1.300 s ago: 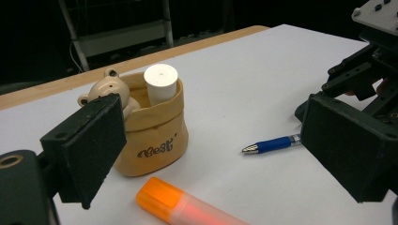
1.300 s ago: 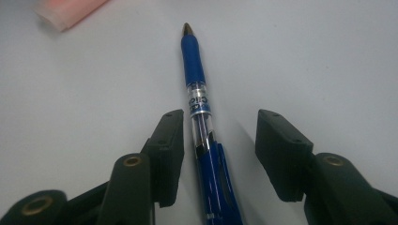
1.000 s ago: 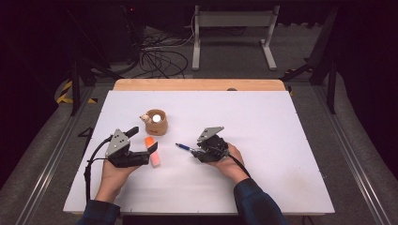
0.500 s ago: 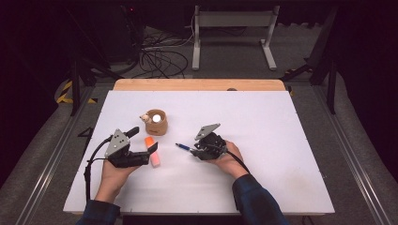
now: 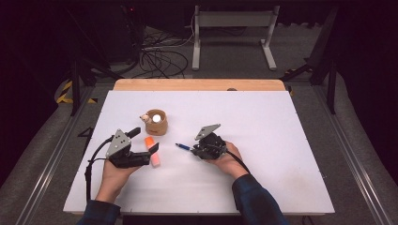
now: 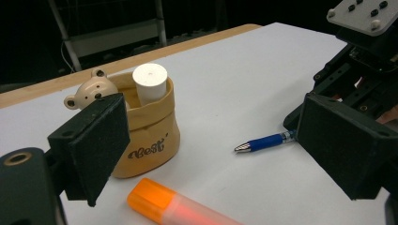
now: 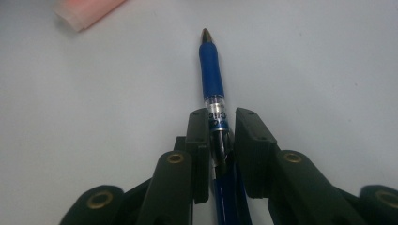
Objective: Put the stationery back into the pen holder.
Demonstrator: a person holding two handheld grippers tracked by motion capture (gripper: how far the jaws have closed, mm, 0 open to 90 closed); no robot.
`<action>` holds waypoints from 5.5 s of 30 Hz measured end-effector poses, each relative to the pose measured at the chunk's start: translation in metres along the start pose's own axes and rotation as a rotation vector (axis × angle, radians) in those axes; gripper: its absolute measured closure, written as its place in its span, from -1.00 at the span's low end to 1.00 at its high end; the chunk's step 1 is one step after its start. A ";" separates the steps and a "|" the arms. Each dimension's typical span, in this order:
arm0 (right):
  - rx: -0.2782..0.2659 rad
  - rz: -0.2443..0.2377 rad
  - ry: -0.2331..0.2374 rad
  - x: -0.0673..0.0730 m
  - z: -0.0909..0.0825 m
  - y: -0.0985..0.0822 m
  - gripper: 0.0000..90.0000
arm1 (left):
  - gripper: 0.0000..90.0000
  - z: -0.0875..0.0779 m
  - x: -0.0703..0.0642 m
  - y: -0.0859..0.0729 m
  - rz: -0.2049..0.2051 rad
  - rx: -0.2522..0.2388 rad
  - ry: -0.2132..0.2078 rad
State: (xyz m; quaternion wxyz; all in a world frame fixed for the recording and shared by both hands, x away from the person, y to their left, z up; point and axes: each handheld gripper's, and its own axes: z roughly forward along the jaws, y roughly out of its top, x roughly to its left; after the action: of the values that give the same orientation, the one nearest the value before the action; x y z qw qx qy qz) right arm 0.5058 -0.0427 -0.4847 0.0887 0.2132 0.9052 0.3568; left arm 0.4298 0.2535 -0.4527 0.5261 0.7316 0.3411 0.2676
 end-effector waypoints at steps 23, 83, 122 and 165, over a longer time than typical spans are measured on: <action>-0.063 0.019 -0.033 0.013 -0.001 -0.001 0.78 | -0.79 0.006 -0.007 0.001 -0.008 0.011 -0.016; -0.485 -0.071 0.064 0.050 -0.029 0.016 0.78 | 0.11 0.021 -0.030 0.011 -0.119 -0.047 -0.229; -0.481 -0.014 0.010 0.047 -0.039 0.010 0.15 | 0.78 0.016 -0.024 0.031 -0.070 -0.108 -0.229; -0.462 0.057 -0.072 0.043 -0.051 0.000 -0.46 | 0.78 0.028 0.033 0.064 -0.057 -0.202 -0.071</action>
State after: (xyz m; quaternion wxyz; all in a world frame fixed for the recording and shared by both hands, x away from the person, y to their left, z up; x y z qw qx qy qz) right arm 0.4517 -0.0543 -0.4482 0.1573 0.2252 0.7892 0.5492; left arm 0.4859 0.2492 -0.3992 0.6165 0.6738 0.3142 0.2594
